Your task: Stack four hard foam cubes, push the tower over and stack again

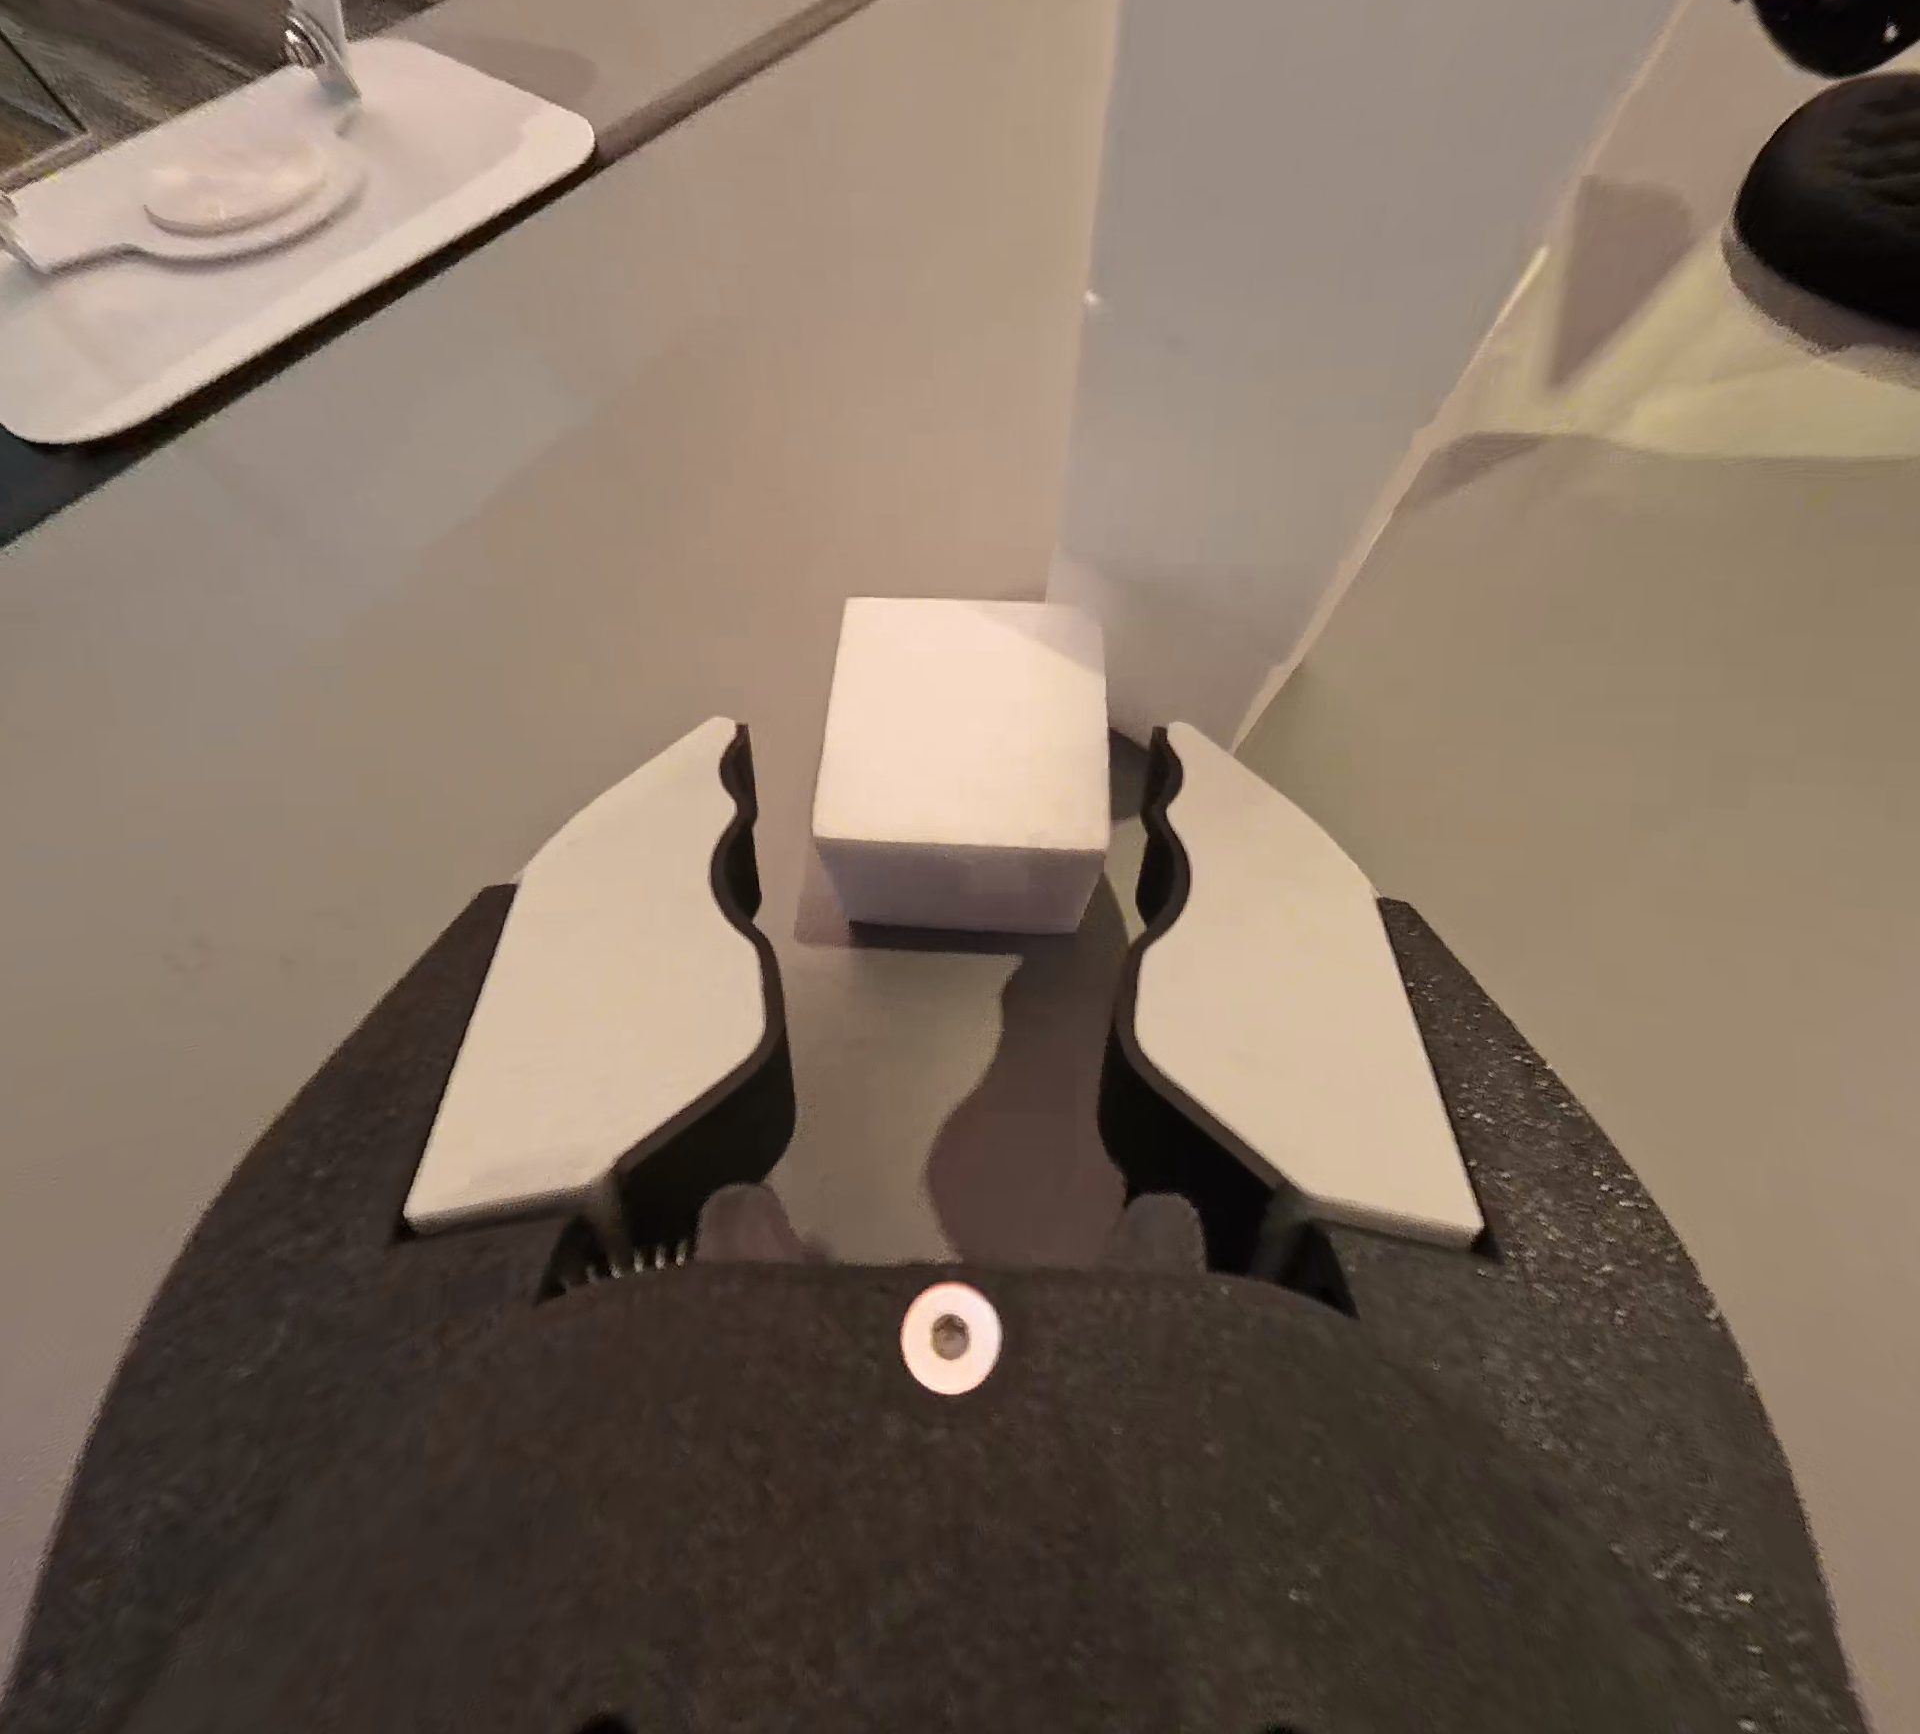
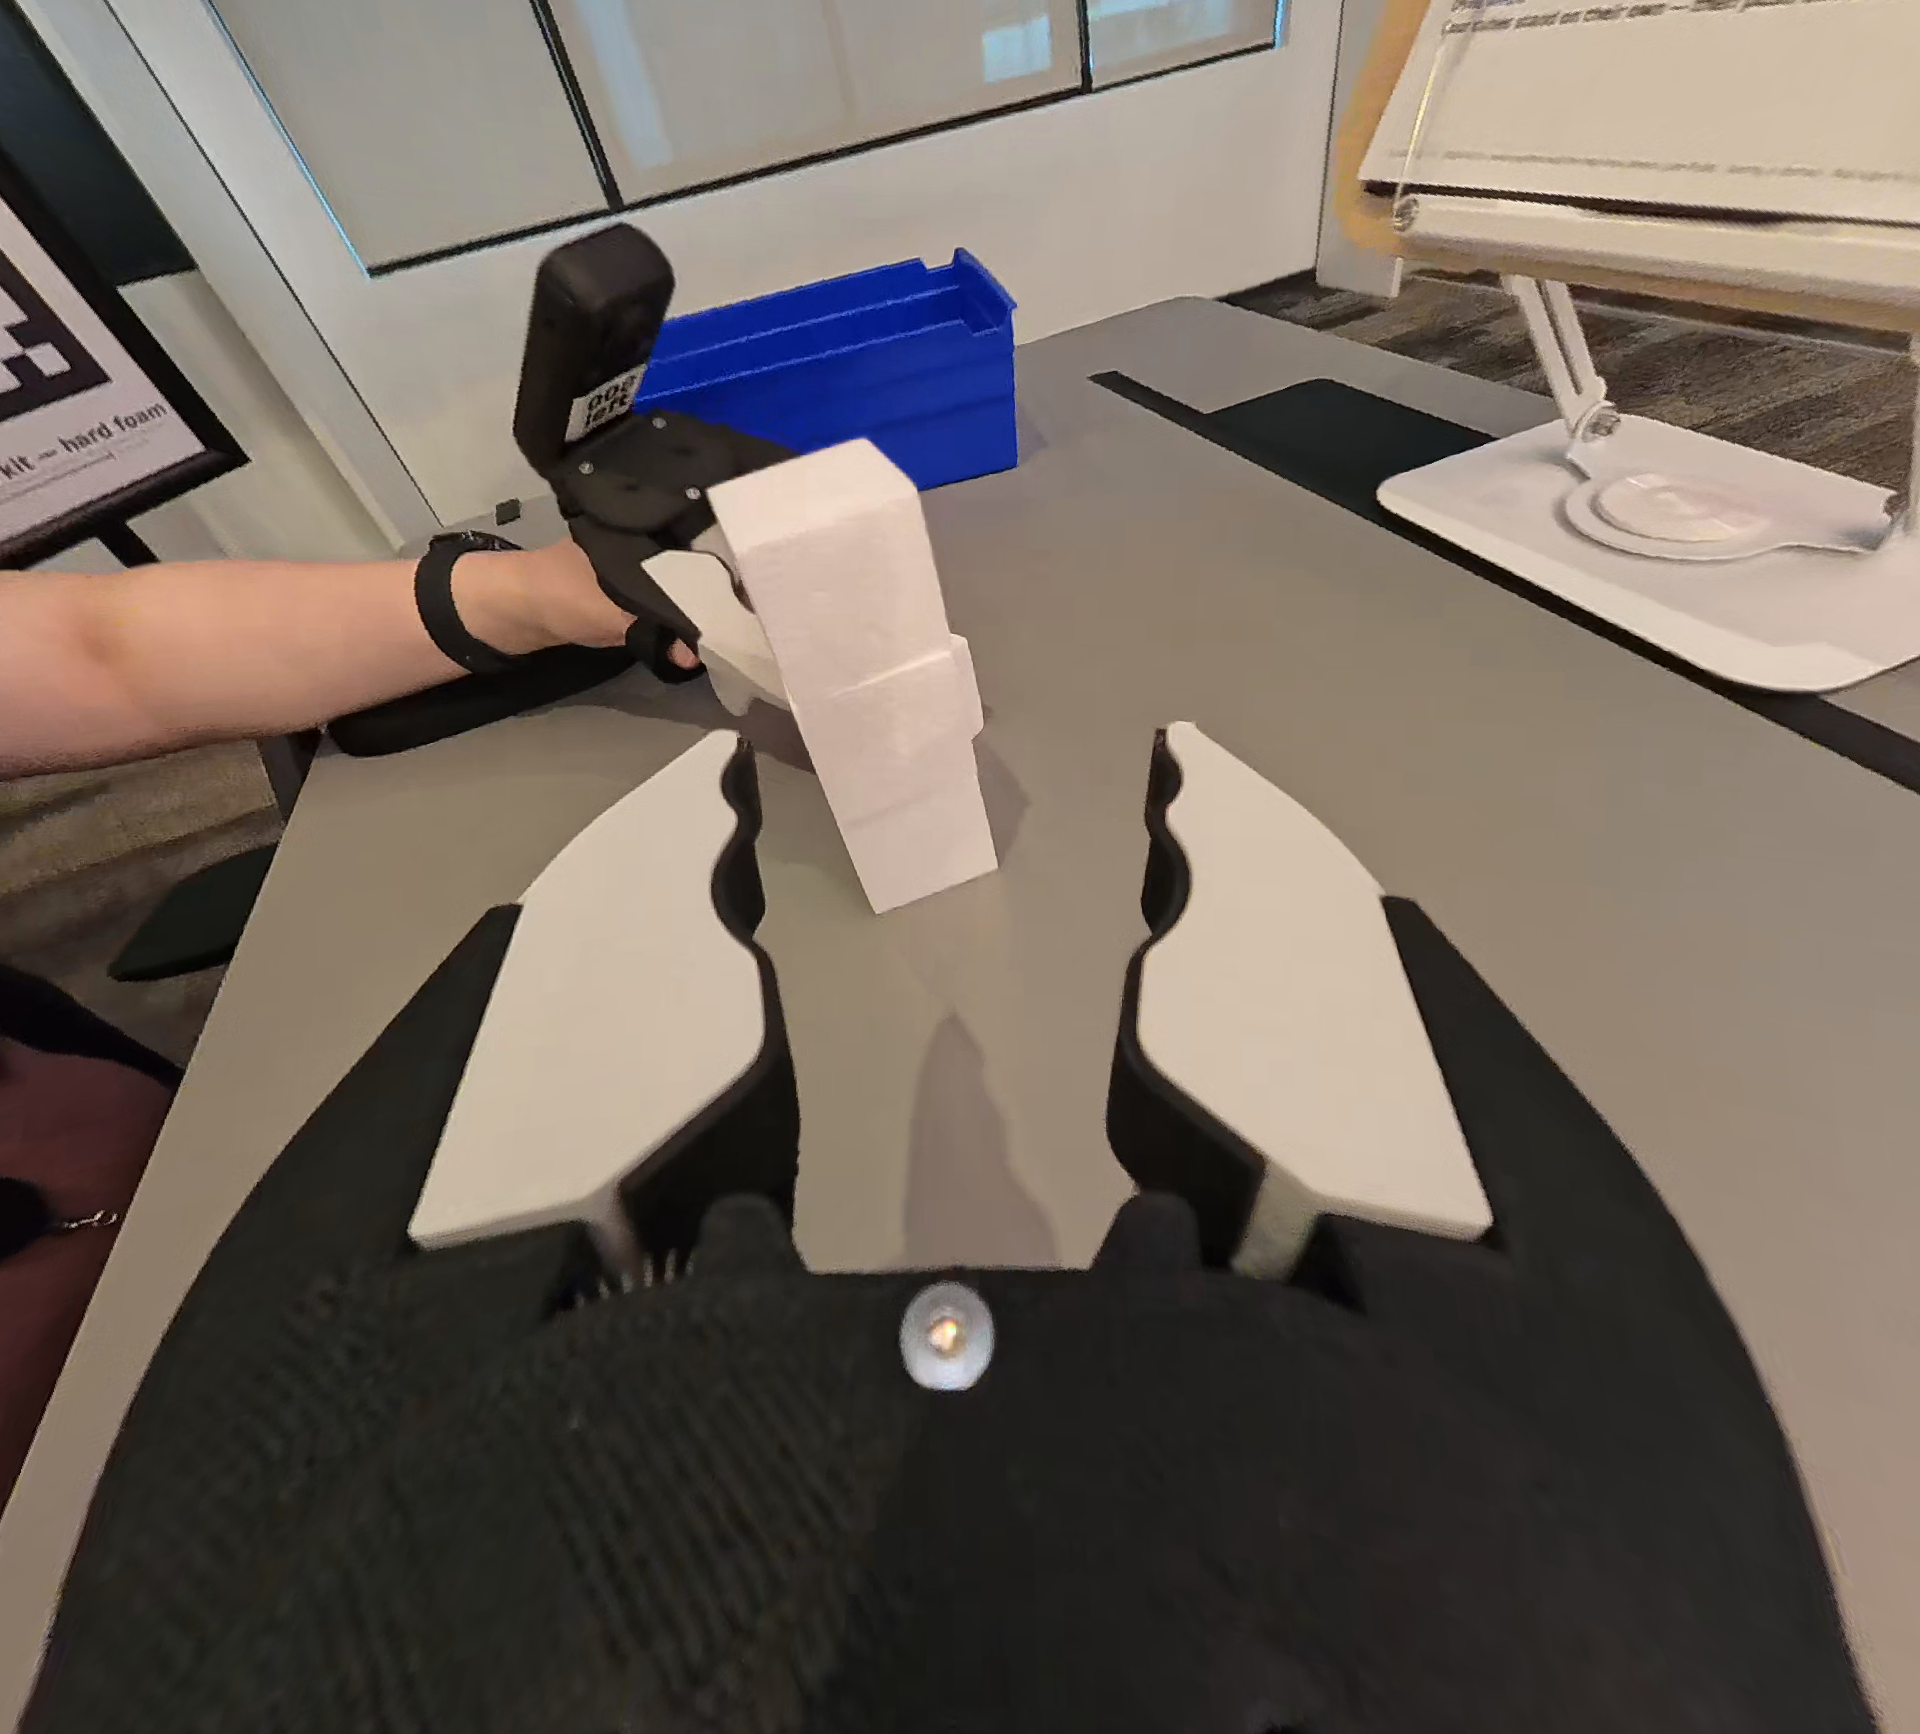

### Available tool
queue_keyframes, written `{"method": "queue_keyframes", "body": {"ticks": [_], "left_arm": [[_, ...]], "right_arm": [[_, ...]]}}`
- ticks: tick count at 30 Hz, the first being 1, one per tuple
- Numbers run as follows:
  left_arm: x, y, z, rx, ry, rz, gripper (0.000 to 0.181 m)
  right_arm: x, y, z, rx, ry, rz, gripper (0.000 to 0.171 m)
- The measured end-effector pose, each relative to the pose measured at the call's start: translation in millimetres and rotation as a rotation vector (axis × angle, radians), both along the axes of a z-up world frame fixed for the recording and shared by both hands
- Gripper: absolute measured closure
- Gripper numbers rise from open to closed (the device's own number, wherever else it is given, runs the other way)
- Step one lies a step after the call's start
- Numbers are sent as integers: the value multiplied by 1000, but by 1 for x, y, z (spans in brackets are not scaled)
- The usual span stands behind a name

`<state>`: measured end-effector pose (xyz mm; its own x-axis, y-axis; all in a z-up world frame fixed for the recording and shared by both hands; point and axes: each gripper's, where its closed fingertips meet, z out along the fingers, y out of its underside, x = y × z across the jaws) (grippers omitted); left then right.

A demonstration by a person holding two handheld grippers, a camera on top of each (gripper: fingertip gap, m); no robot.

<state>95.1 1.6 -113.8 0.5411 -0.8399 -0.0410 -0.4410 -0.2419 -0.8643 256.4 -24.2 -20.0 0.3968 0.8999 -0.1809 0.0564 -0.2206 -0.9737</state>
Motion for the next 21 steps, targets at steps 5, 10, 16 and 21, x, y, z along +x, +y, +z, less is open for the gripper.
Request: {"method": "queue_keyframes", "body": {"ticks": [5,10,16,21], "left_arm": [[2,-1,-11,23,64,-18,124],[-8,4,15,32,18,6,124],[-7,-5,141,127,-173,-107,124],[36,-38,204,200,-132,-327,124]], "right_arm": [[7,-2,-1,-6,23,-3,100],[14,-3,3,-7,64,-14,100],[21,1,-1,-31,83,-34,101],[20,3,-9,-55,61,-30,102]]}}
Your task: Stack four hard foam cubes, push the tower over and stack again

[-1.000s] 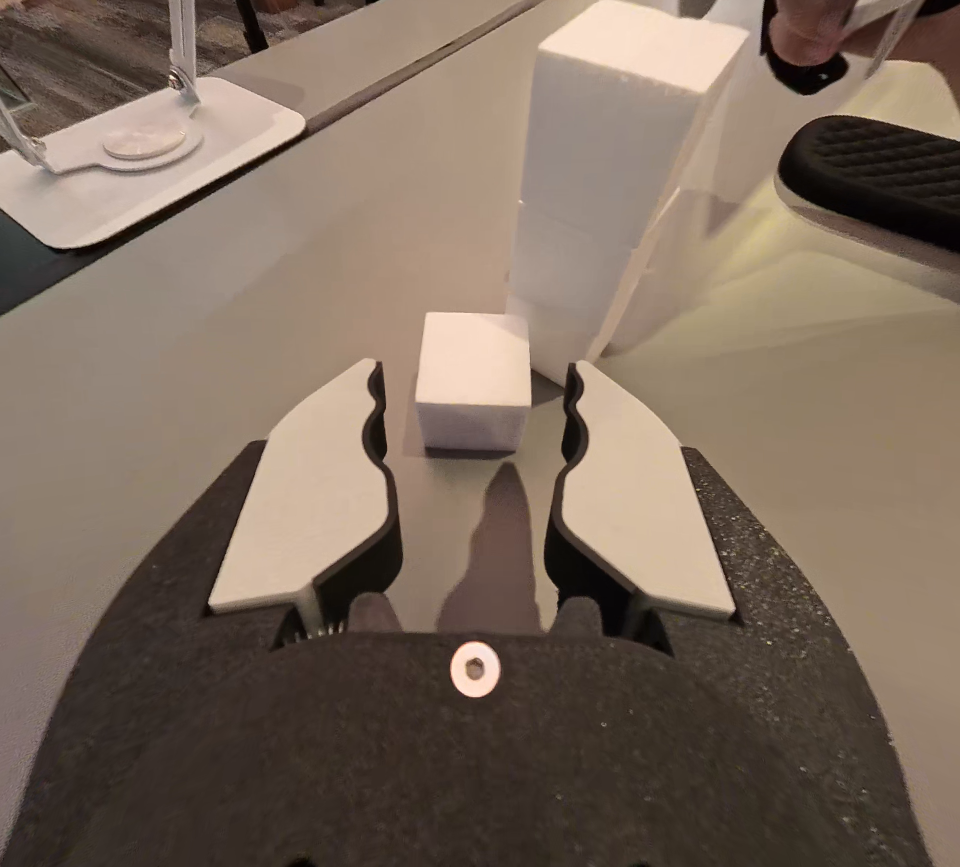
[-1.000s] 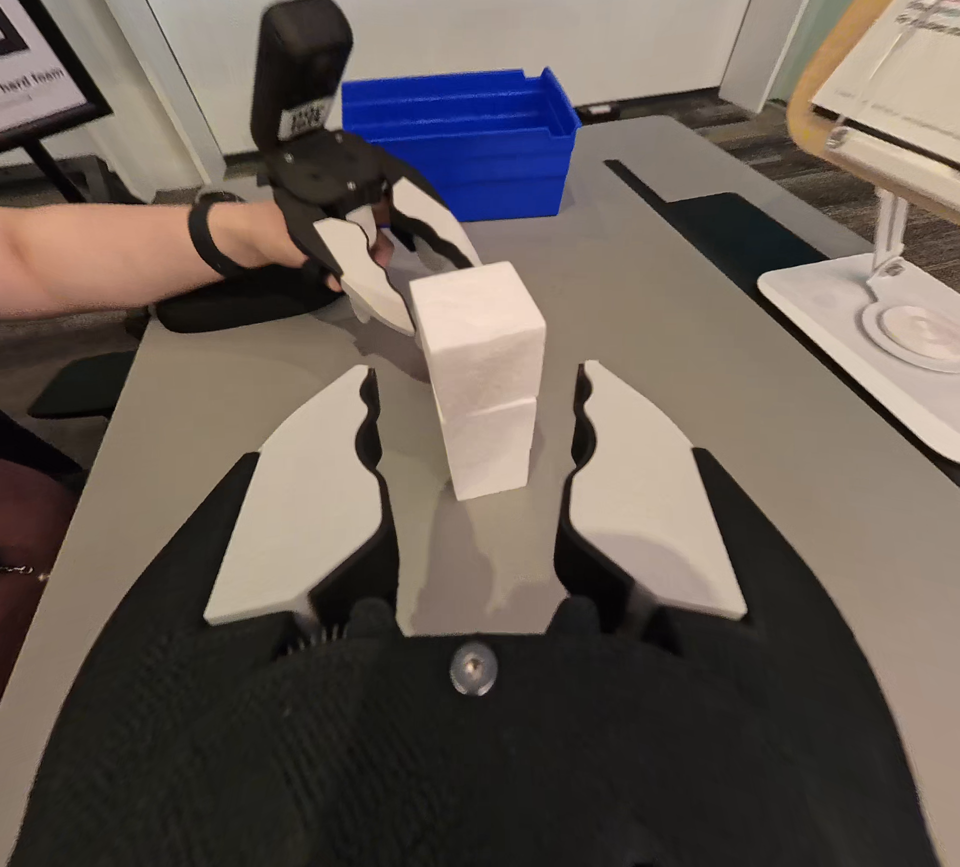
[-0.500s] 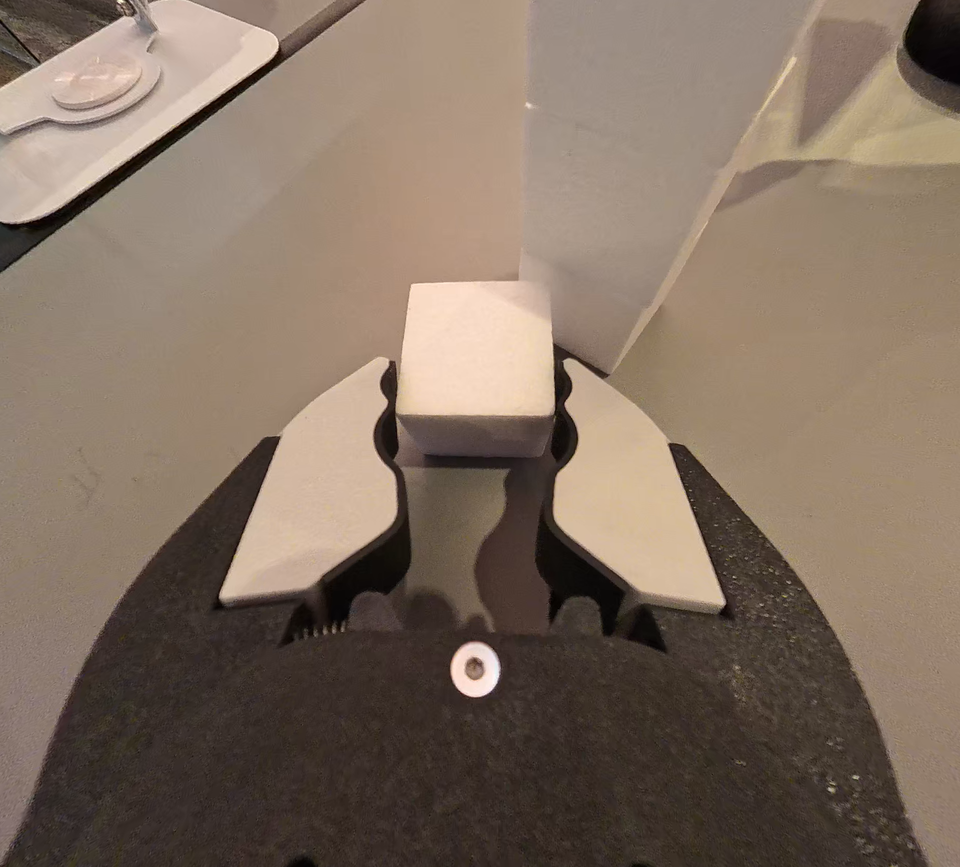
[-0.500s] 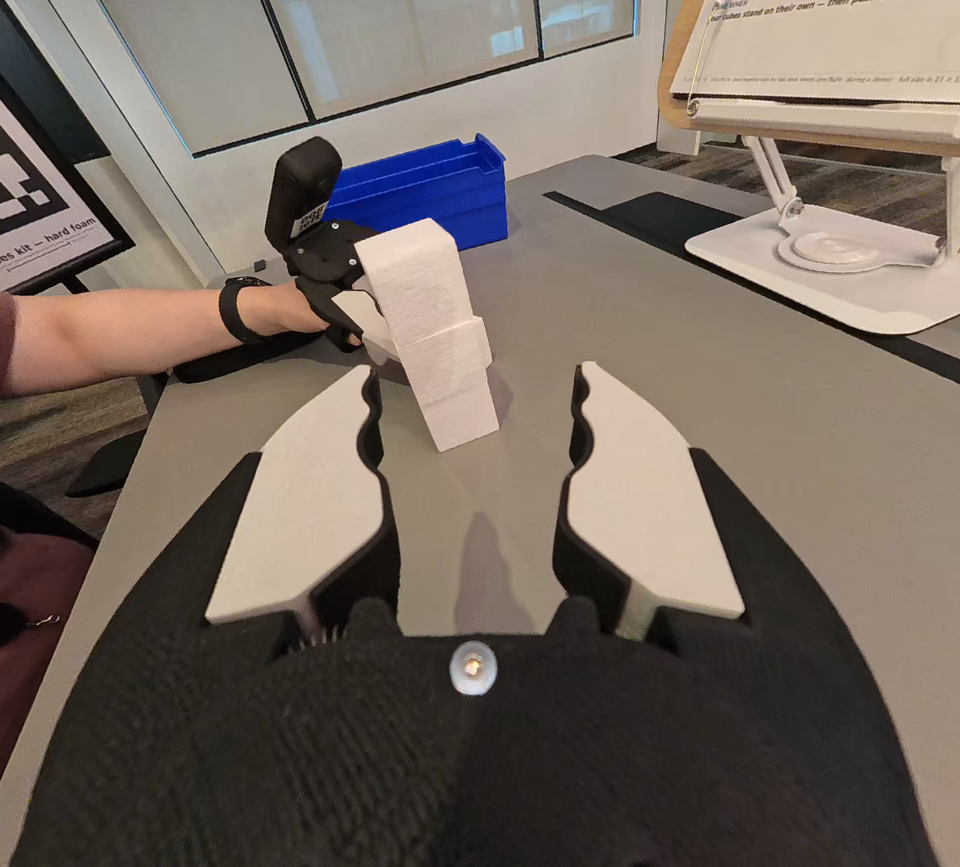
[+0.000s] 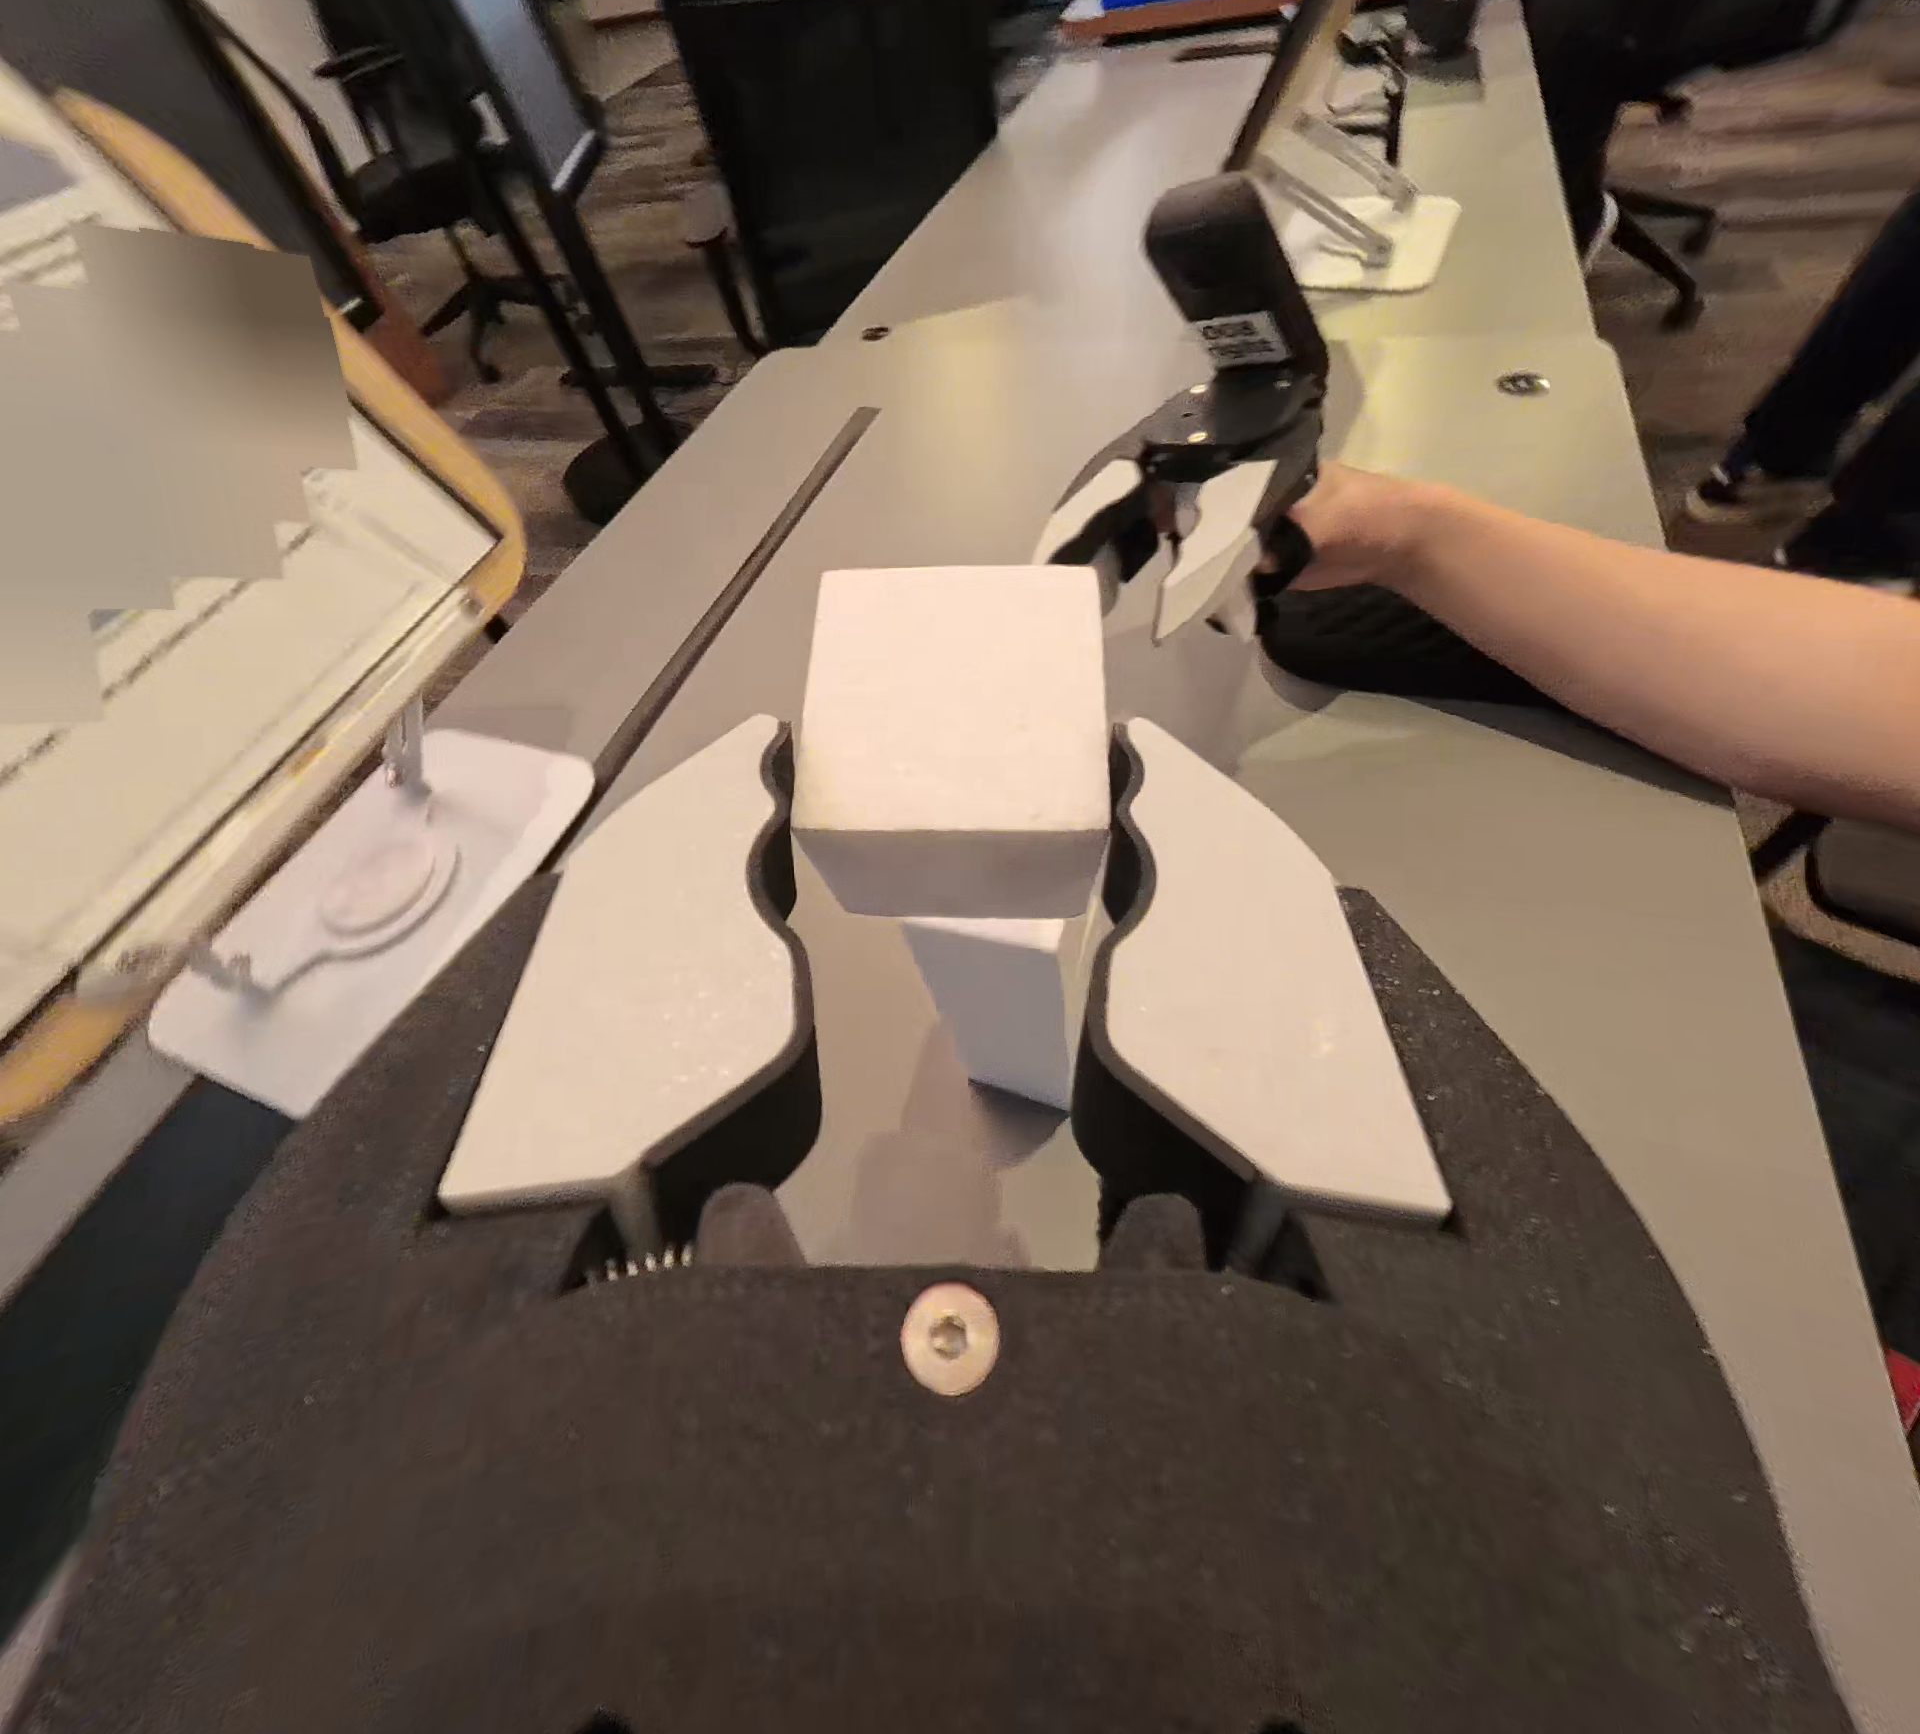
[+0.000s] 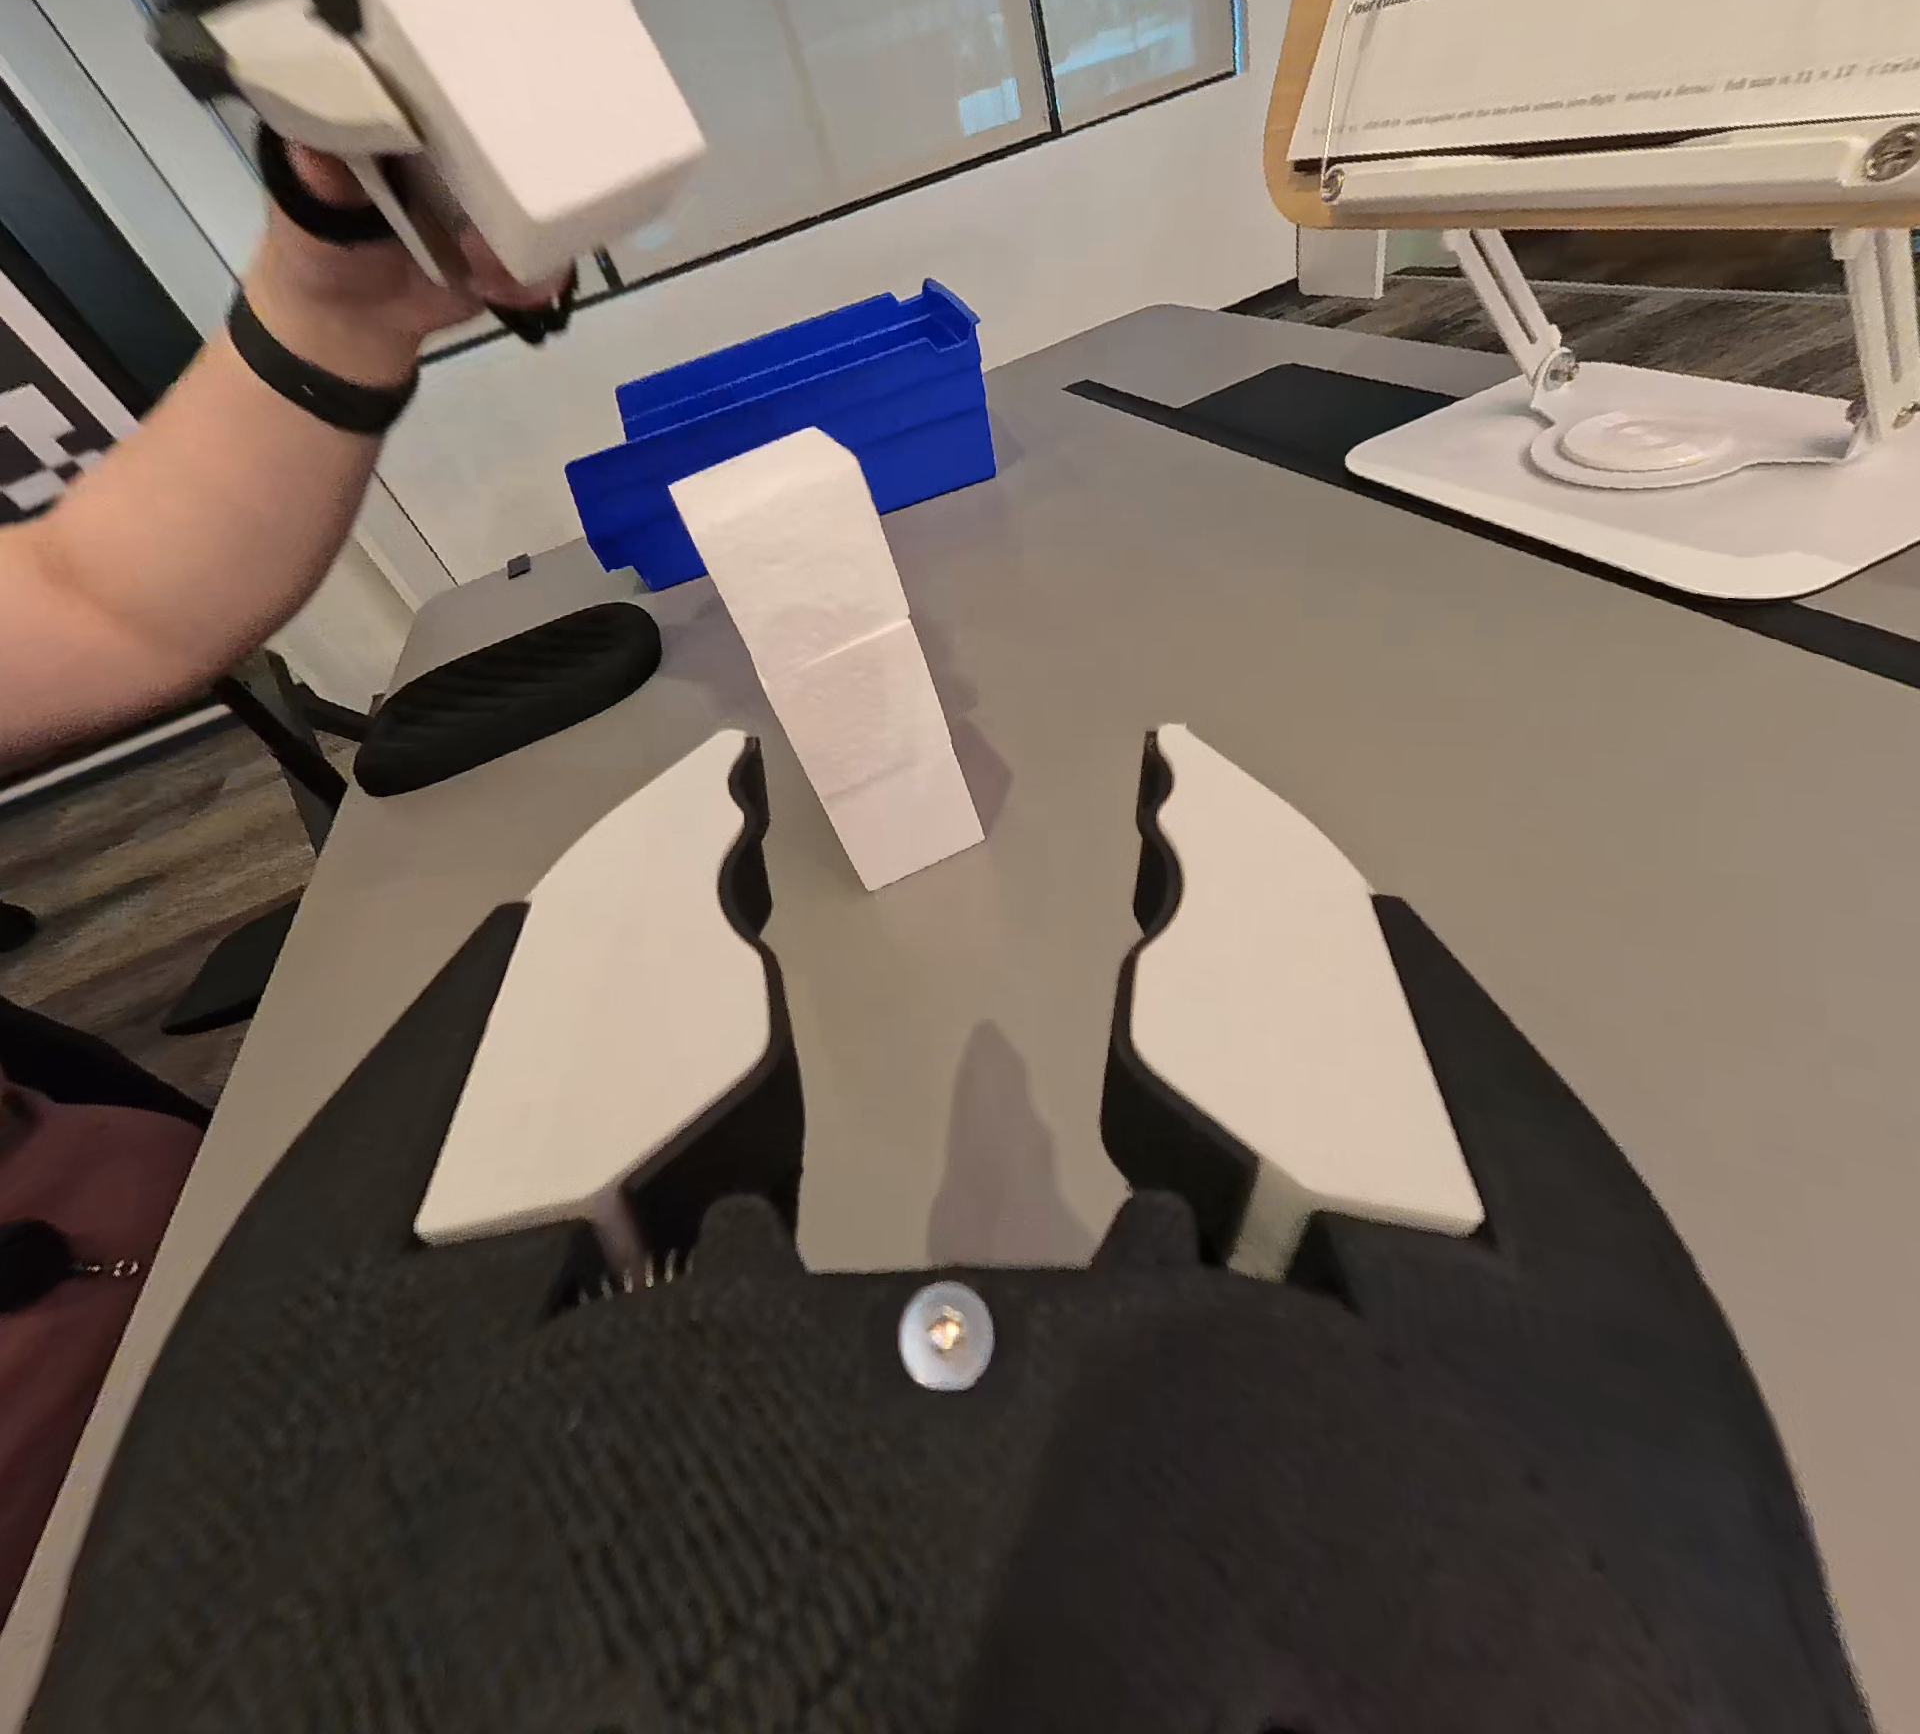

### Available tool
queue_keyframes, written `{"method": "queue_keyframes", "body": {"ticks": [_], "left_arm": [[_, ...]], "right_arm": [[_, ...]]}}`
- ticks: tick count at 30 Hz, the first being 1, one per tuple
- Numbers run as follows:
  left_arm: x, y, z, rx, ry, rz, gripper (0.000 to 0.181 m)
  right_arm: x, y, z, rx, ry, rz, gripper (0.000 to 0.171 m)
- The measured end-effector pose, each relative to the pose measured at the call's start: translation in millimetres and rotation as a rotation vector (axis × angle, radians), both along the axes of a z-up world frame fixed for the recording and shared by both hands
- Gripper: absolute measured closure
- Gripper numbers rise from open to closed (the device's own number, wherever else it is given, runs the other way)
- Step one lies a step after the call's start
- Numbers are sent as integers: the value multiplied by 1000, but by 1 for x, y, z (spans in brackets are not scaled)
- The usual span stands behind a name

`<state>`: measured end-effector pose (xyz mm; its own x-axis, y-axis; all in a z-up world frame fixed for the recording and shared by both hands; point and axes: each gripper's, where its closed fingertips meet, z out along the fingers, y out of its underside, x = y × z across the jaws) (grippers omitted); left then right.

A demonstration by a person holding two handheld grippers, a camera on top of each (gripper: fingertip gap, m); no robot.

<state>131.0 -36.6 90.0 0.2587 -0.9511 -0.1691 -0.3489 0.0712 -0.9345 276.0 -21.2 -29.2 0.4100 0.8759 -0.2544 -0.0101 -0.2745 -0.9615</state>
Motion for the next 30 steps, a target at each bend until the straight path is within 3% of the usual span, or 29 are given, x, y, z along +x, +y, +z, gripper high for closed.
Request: {"method": "queue_keyframes", "body": {"ticks": [3,6,13,30], "left_arm": [[23,-11,-11,32,140,-103,124],[29,0,-32,33,246,-111,124],[29,10,-48,-91,204,-132,124],[32,12,-67,-132,202,-139,118]], "right_arm": [[1,-2,0,12,-8,0,103],[3,-3,3,13,10,-1,103],[6,-2,0,-1,4,-2,104],[1,-3,-11,-28,-46,13,102]]}}
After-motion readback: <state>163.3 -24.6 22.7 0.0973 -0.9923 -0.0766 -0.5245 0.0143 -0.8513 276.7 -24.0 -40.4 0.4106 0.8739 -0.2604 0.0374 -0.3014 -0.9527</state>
